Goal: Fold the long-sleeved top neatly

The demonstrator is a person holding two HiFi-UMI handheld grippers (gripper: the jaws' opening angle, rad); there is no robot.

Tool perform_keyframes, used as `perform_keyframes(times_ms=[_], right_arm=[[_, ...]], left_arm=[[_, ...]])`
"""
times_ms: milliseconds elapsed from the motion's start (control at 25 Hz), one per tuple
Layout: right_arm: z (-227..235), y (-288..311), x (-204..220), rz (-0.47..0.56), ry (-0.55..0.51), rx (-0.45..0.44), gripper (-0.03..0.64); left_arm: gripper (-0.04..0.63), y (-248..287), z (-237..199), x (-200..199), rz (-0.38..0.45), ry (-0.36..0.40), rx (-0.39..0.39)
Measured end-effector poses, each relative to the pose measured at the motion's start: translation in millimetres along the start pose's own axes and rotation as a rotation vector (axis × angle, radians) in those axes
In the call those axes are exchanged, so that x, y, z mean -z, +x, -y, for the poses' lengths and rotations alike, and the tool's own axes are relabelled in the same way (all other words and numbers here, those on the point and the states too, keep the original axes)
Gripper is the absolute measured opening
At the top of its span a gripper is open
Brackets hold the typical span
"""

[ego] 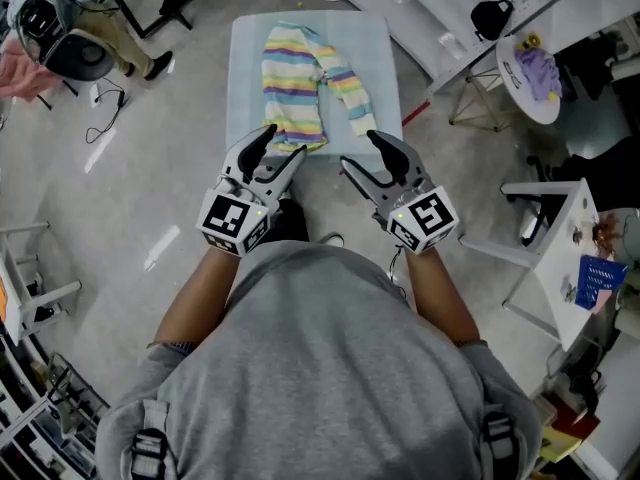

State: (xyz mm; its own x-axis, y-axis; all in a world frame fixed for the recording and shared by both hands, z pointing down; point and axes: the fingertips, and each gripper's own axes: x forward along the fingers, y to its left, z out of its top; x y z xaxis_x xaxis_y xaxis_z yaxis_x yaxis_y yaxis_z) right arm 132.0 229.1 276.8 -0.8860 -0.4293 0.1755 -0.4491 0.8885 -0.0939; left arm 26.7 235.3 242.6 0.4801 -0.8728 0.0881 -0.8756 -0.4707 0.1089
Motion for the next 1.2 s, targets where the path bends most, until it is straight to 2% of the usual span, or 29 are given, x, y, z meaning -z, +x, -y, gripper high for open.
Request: perform_keyframes(times_ms=[400,600,920,1200], right_arm=[[48.5,90.0,-31.9,-0.035,-0.018,0.04,0.279],[66.7,132.6,-44.0,-0.042,-0.01,0.087,0.282],[86.2,185.2,-38.1,-0.073,0.024,0.156,0.285],[116.5,211.8,-26.6,-0.093,0.036,0.185,0.285]], left_arm=[[0.259,55.0,-92.4,-22.2,-0.001,-0.014,0.054],[0.259,74.2,-138.4,-25.5,-0.016,-0.025,0.096],[0.259,97.9,-205.1,-16.2,-0.056,-0.053,0.13],[0.253,132.9,-238.5,-0.4,-0.079,-0.087,0.118]])
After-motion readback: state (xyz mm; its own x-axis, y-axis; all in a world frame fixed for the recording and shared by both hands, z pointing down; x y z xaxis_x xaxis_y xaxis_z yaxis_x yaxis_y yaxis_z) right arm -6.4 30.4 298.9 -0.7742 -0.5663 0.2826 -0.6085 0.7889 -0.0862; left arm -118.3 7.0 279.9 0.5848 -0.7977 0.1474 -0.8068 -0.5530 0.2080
